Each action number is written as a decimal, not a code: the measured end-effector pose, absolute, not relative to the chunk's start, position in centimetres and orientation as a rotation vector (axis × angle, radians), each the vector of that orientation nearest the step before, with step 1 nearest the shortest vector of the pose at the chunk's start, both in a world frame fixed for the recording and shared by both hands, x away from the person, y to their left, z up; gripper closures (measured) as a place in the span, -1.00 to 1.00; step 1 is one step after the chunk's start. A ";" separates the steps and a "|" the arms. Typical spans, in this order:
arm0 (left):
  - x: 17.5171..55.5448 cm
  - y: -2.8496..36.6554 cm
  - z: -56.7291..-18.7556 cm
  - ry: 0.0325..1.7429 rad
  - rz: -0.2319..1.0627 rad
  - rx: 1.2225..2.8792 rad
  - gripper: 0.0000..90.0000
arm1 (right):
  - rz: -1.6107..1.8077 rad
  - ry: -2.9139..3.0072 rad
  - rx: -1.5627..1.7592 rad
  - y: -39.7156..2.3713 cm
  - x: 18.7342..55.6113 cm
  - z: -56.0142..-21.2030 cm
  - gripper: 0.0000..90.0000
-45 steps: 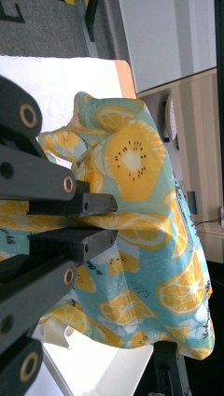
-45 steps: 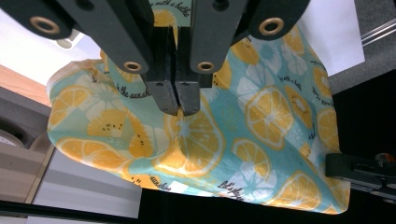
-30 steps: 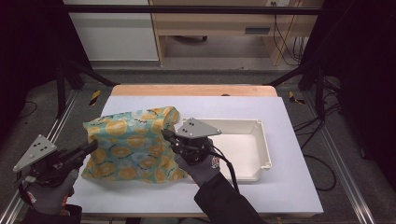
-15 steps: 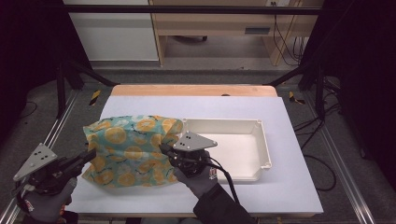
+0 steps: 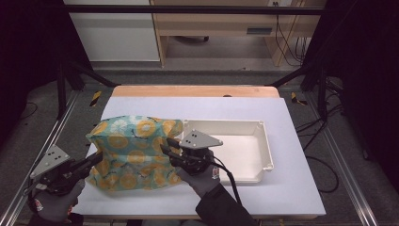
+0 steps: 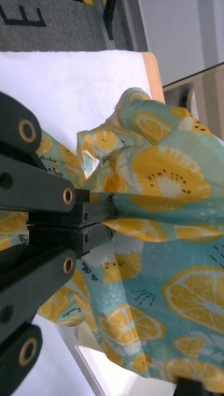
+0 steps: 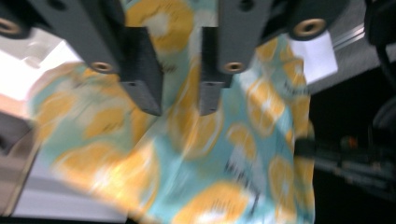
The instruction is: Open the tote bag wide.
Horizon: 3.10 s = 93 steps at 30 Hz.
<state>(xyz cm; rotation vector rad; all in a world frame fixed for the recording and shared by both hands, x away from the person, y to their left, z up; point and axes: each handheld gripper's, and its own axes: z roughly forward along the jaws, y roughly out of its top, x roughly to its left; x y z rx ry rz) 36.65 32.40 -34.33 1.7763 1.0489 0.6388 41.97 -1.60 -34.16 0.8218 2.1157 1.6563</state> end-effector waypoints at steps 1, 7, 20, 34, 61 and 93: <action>36.7 32.4 -34.3 1.050 0.639 1.776 0.98 | 1.669 2.086 0.828 -1.8 42.1 -33.8 0.28; 36.8 32.4 -34.4 1.052 0.636 1.780 0.98 | 1.675 2.063 0.843 -1.5 43.1 -33.0 0.12; 36.6 32.8 -32.5 1.059 0.678 1.704 0.41 | 1.608 2.134 0.807 -2.1 42.7 -33.3 1.00; 36.1 32.5 -31.3 1.036 0.740 1.697 1.00 | 1.626 2.155 0.747 -1.7 41.3 -32.7 1.00; 35.1 32.5 -36.0 1.060 0.694 1.769 1.00 | 1.592 2.247 0.831 0.0 41.2 -38.1 0.99; 35.7 32.9 -35.7 1.077 0.691 1.746 0.61 | 1.568 2.109 0.834 -1.1 43.0 -34.2 0.89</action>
